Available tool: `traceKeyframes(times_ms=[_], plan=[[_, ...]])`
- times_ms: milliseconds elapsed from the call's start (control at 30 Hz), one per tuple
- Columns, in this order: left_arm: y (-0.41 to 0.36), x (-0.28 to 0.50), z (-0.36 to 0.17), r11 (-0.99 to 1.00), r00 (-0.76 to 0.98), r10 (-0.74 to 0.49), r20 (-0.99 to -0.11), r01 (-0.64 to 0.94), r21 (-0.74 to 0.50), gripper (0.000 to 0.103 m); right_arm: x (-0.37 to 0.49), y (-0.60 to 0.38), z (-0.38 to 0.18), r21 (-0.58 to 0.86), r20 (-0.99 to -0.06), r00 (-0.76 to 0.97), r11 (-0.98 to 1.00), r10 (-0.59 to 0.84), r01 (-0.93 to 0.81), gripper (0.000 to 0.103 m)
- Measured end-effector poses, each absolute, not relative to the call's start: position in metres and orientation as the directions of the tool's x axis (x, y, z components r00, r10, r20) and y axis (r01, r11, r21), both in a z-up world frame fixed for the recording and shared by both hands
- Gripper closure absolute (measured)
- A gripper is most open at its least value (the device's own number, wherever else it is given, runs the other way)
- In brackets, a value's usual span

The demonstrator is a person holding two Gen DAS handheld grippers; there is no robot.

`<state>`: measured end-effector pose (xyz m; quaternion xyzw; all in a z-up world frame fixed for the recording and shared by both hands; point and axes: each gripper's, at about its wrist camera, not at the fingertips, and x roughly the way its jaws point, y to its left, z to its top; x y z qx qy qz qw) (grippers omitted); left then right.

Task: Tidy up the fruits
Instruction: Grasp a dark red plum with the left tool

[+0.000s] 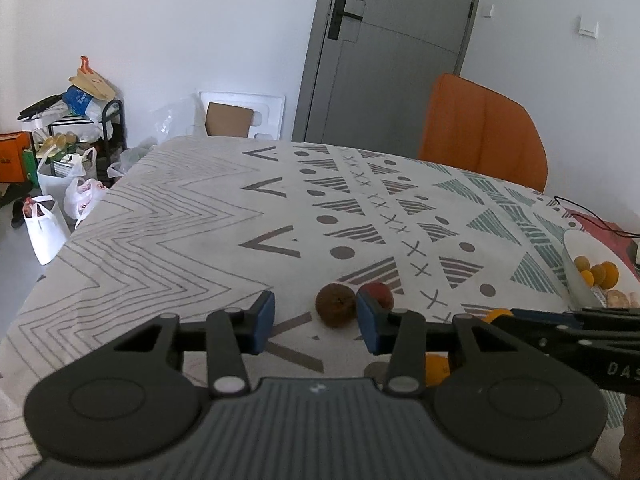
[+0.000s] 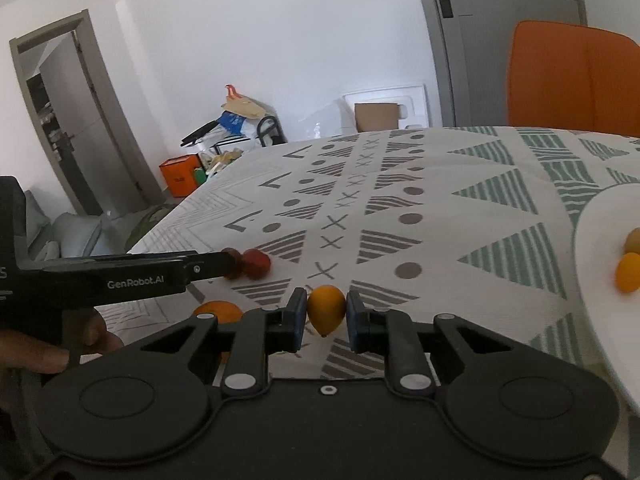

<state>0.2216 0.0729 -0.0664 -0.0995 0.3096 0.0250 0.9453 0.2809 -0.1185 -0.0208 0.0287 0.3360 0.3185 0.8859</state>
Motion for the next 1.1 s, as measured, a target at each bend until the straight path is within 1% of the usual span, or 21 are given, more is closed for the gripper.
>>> traceKeyframes(times_ms=[33,100,133,167,200,267,333,467,600,667,700,767,800,867,933,967,1100], plan=[[0.072,0.223,-0.067,0.979,0.807,-0.016,-0.591,-0.106,-0.171,0.061,0.281,-0.120,-0.020,0.265,-0.576,0.575,0.799,0.581,-0.540,0.084],[0.071,0.227,-0.069,0.980,0.806,-0.029,-0.592,-0.093,-0.173,0.070,0.280,-0.124,-0.020,0.264,-0.576,0.584,0.806,0.572,-0.530,0.084],[0.071,0.229,-0.070,0.980,0.802,-0.038,-0.596,-0.086,-0.178,0.080,0.280,-0.126,-0.019,0.264,-0.576,0.588,0.810,0.568,-0.523,0.084],[0.071,0.230,-0.071,0.980,0.800,-0.047,-0.598,-0.079,-0.184,0.086,0.279,-0.129,-0.019,0.264,-0.576,0.592,0.814,0.564,-0.518,0.084],[0.070,0.230,-0.071,0.979,0.800,-0.052,-0.597,-0.076,-0.187,0.086,0.278,-0.131,-0.019,0.264,-0.577,0.596,0.818,0.559,-0.512,0.084],[0.068,0.229,-0.069,0.980,0.804,-0.055,-0.592,-0.070,-0.186,0.092,0.276,-0.135,-0.019,0.262,-0.577,0.603,0.824,0.551,-0.502,0.084],[0.067,0.227,-0.067,0.979,0.809,-0.060,-0.585,-0.066,-0.191,0.093,0.274,-0.138,-0.018,0.260,-0.574,0.612,0.829,0.544,-0.495,0.084],[0.066,0.221,-0.064,0.979,0.817,-0.065,-0.573,-0.060,-0.197,0.093,0.267,-0.141,-0.014,0.248,-0.565,0.627,0.835,0.537,-0.491,0.084],[0.064,0.220,-0.063,0.977,0.810,-0.063,-0.583,-0.069,-0.201,0.092,0.261,-0.147,-0.014,0.248,-0.561,0.639,0.843,0.527,-0.477,0.084],[0.065,0.218,-0.060,0.976,0.812,-0.045,-0.582,-0.089,-0.200,0.088,0.260,-0.149,-0.015,0.250,-0.563,0.642,0.848,0.520,-0.467,0.084],[0.066,0.217,-0.059,0.976,0.816,-0.042,-0.576,-0.089,-0.197,0.087,0.260,-0.150,-0.016,0.251,-0.563,0.643,0.849,0.519,-0.465,0.084],[0.068,0.217,-0.057,0.976,0.820,-0.032,-0.571,-0.096,-0.193,0.080,0.260,-0.151,-0.015,0.250,-0.560,0.646,0.849,0.519,-0.465,0.084],[0.069,0.218,-0.056,0.976,0.820,-0.030,-0.572,-0.101,-0.195,0.078,0.261,-0.152,-0.015,0.250,-0.557,0.648,0.849,0.519,-0.465,0.084],[0.071,0.220,-0.056,0.974,0.819,-0.024,-0.574,-0.110,-0.199,0.070,0.261,-0.153,-0.013,0.247,-0.552,0.654,0.850,0.518,-0.465,0.084],[0.072,0.221,-0.055,0.973,0.822,-0.018,-0.569,-0.116,-0.198,0.065,0.262,-0.156,-0.012,0.248,-0.547,0.659,0.852,0.516,-0.461,0.084],[0.071,0.222,-0.055,0.974,0.823,-0.016,-0.568,-0.116,-0.196,0.064,0.262,-0.157,-0.012,0.250,-0.546,0.662,0.854,0.513,-0.457,0.084],[0.071,0.228,-0.056,0.975,0.817,-0.014,-0.576,-0.116,-0.188,0.063,0.264,-0.161,-0.012,0.256,-0.545,0.666,0.857,0.509,-0.447,0.084]])
